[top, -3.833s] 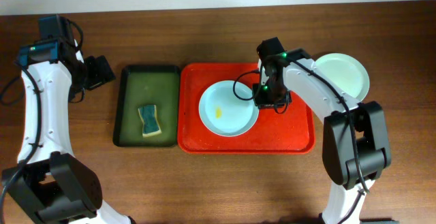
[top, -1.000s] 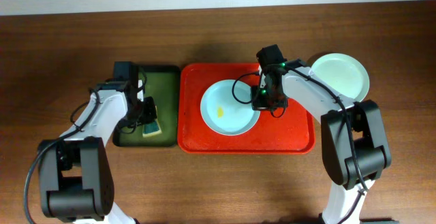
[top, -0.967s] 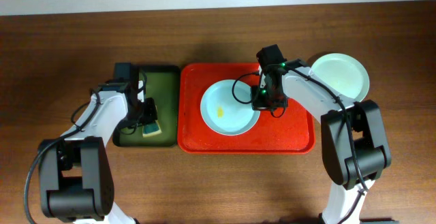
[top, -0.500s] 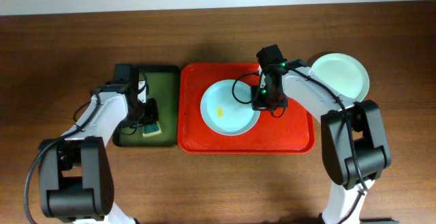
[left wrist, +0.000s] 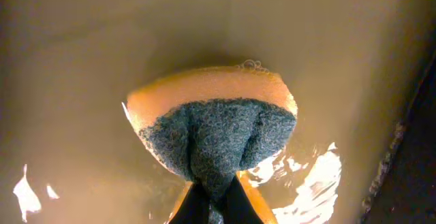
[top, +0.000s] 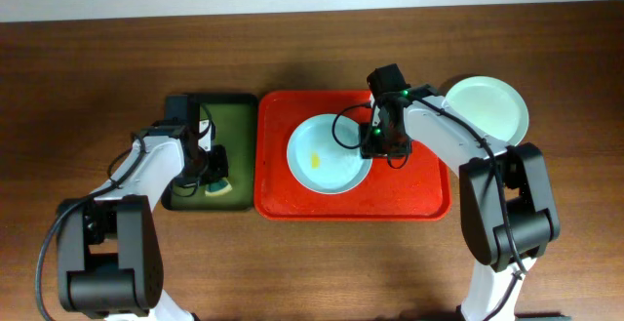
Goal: Clean dirty plates on tray and stack at the side
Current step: 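Lower the left gripper onto the sponge in the green tray and grasp it, then lift the sponge with the left gripper and move it over the plate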
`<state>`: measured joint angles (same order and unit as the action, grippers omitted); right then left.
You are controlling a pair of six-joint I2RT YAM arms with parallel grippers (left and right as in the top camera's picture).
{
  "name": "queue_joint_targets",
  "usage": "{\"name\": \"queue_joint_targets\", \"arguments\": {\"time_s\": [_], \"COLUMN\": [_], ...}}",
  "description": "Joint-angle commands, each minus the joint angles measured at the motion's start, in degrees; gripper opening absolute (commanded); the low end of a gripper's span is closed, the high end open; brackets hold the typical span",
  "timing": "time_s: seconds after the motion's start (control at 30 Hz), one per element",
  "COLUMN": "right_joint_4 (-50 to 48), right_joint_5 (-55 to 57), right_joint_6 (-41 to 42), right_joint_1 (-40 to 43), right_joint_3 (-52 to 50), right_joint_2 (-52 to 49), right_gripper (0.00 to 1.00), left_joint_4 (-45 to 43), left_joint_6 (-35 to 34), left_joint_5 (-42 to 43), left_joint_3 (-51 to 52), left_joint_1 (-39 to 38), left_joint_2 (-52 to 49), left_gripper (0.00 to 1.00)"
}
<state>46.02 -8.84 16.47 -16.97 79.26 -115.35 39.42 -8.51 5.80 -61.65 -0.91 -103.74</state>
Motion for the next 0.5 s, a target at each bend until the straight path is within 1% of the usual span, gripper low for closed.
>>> {"name": "queue_joint_targets", "arguments": {"time_s": [0.0, 0.07, 0.17, 0.2, 0.23, 0.27, 0.3, 0.37, 0.47], "right_joint_4": [0.0, 0.0, 0.0, 0.0, 0.0, 0.0, 0.0, 0.0, 0.0], "right_joint_5": [0.5, 0.5, 0.4, 0.4, 0.2, 0.2, 0.0, -1.4, -2.8], "right_joint_6": [0.1, 0.1, 0.1, 0.1, 0.1, 0.1, 0.1, 0.1, 0.1], "right_joint_1": [-0.2, -0.2, -0.3, -0.3, -0.3, -0.3, -0.3, -0.3, -0.3], "right_joint_3": [-0.5, -0.5, -0.5, -0.5, -0.5, -0.5, -0.5, -0.5, -0.5], "right_joint_2": [0.5, 0.5, 0.5, 0.5, 0.5, 0.5, 0.5, 0.5, 0.5], "right_gripper": [0.67, 0.72, 0.71, 0.64, 0.25, 0.15, 0.13, 0.13, 0.13], "left_joint_4": [3.6, 4.5, 3.5, 2.7, 1.5, 0.7, 0.2, -0.6, -0.9], "left_joint_6": [0.5, 0.5, 0.5, 0.5, 0.5, 0.5, 0.6, 2.0, 2.2], "left_joint_5": [-0.9, -4.0, -7.8, -8.9, -8.9, -8.9, -8.9, -8.6, -8.2], "left_joint_3": [-2.8, -4.9, -5.6, -5.6, -5.6, -5.6, -5.6, -5.6, -5.6], "left_joint_1": [-0.2, -0.2, -0.2, -0.2, -0.2, -0.2, -0.2, -0.2, -0.2], "left_joint_2": [4.0, 10.4, 21.2, 26.1, 31.4, 33.9, 34.5, 34.5, 32.8], "left_gripper": [0.0, 0.0, 0.0, 0.0, 0.0, 0.0, 0.0, 0.0, 0.0]}}
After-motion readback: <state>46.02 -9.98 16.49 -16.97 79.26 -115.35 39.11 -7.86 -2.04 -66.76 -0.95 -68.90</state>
